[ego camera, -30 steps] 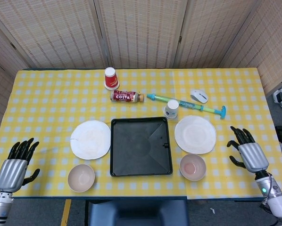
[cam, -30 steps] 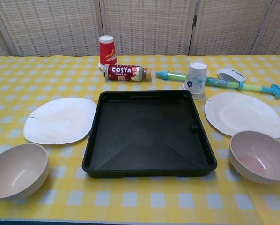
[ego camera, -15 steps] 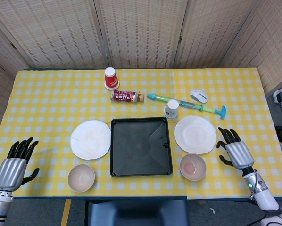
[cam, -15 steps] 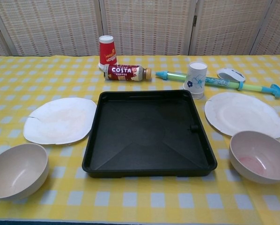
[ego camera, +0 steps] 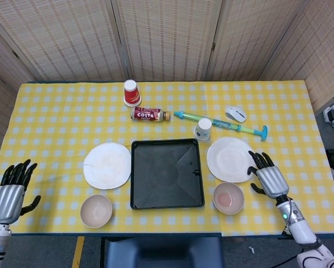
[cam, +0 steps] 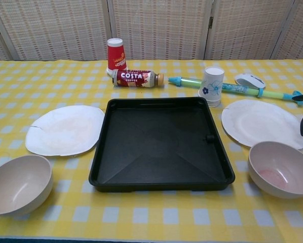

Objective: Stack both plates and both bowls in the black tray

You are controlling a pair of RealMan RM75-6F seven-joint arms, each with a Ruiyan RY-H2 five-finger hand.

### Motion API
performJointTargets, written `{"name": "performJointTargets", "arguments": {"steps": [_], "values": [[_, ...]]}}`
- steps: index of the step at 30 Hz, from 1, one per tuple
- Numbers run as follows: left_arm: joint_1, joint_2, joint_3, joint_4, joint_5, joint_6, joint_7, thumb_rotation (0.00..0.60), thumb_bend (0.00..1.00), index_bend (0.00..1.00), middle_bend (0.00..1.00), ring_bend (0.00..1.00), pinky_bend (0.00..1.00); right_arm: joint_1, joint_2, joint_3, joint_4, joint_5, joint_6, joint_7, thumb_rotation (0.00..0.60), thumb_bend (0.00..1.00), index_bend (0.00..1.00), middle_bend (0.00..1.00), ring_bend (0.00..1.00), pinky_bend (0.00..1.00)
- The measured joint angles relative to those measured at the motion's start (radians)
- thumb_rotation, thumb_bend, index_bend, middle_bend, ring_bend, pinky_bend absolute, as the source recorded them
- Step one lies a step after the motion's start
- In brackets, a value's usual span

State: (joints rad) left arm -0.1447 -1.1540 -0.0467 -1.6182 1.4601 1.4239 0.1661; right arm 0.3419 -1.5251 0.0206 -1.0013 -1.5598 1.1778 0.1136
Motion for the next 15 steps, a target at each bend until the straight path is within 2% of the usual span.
{"name": "performJointTargets", "arguments": {"steps": [15], "values": [[0.000,0.010,0.005,-0.012,-0.005,-0.008,0.006,0.600,0.34,0.05,0.05,0.00,0.05,0.036,-0.067,-0.015,0.062,-0.003,-0.040,0.014,0.600,0.34,0.50,0.04,0.00,0.00]]}}
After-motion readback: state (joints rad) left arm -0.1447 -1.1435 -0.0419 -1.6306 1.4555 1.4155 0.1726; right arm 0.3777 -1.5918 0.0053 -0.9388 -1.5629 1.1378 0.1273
